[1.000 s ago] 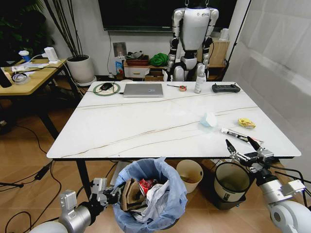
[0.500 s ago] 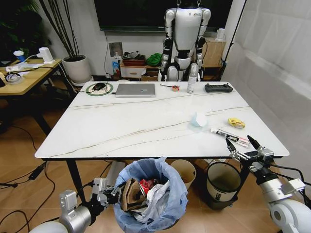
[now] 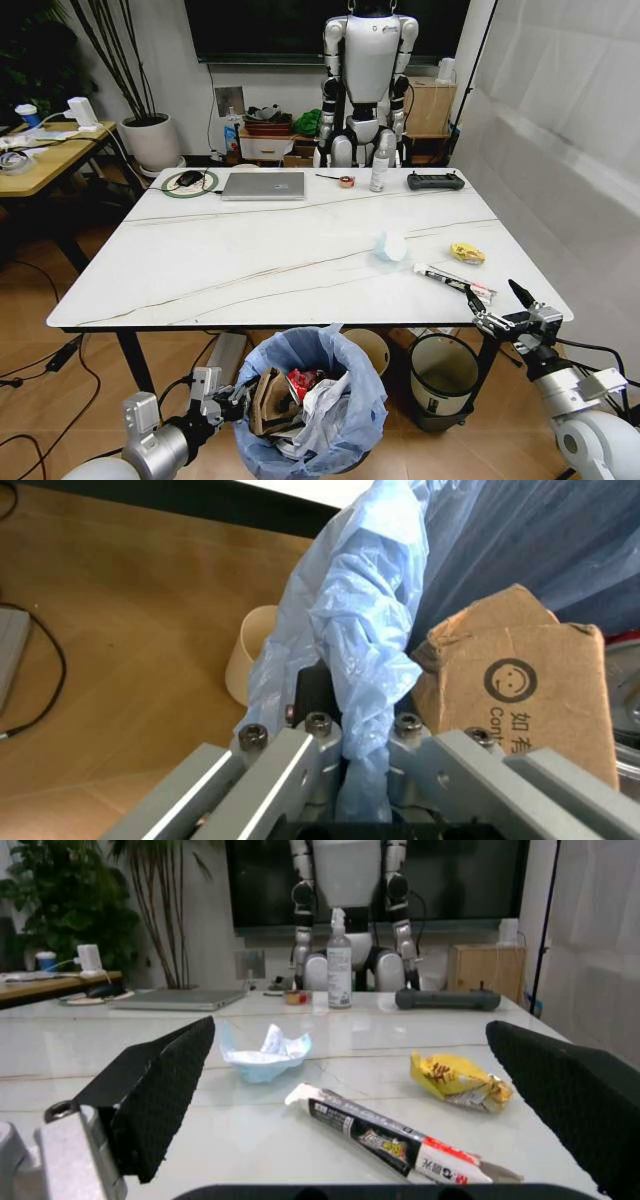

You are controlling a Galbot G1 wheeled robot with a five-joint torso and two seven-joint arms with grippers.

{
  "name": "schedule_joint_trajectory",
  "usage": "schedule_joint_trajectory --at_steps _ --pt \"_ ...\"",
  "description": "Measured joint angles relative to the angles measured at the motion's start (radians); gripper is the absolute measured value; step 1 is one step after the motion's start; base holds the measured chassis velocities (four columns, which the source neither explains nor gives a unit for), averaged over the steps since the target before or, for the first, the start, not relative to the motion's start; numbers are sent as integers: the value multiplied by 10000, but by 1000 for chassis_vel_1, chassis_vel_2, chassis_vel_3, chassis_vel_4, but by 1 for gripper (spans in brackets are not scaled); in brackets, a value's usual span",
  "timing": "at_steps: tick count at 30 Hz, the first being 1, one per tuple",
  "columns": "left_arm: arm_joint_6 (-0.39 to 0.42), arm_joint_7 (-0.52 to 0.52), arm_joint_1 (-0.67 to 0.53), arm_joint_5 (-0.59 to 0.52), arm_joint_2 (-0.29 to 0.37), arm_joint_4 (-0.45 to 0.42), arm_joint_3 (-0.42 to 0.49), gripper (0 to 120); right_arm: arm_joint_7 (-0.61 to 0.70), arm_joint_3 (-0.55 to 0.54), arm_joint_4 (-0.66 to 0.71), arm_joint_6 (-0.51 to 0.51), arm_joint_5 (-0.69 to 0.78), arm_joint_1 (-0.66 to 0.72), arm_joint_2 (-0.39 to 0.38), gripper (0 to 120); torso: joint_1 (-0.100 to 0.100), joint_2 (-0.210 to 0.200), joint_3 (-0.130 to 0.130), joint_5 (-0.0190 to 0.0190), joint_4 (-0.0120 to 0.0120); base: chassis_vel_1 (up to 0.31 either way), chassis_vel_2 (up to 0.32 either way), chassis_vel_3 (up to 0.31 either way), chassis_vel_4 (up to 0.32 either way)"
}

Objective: Pick up the trash bin and place the trash from the table into it.

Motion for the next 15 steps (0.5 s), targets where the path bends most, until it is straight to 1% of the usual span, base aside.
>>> schedule_joint_trajectory --at_steps 4,5,7,8,9,11,12,15 --pt "0 5 -27 -114 49 0 13 0 9 -16 -97 78 -167 59 -89 100 -1 0 0 -2 -1 0 0 0 0" --pt "0 -8 -37 -182 250 9 18 0 36 -100 -135 75 -167 43 -335 100 -1 0 -1 -7 1 0 0 0 0" --pt "-2 -6 -24 -173 488 14 13 0 33 -150 -173 72 -172 25 -607 100 0 0 0 -3 -2 0 0 0 0" --pt "-3 -6 14 -175 595 -32 -12 0 13 -162 -173 68 -168 59 -853 100 2 0 0 -4 0 0 0 0 0" --pt "-3 -6 14 -175 595 -32 -12 0 13 -162 -173 68 -168 59 -853 100 2 0 0 -4 0 0 0 0 0" --pt "-4 0 11 -244 537 -102 -31 0 11 -203 -97 -243 -47 226 -1017 100 1 1 0 -4 -2 0 0 0 0" --pt "-7 0 -29 -249 503 -102 -34 0 -18 -252 -110 -393 -56 352 -1086 100 1 0 0 -7 2 0 0 0 0" --pt "-18 21 -64 -246 480 -89 -64 0 -290 -393 -406 -748 -78 659 -1289 100 2 0 0 -1 1 0 0 0 0"
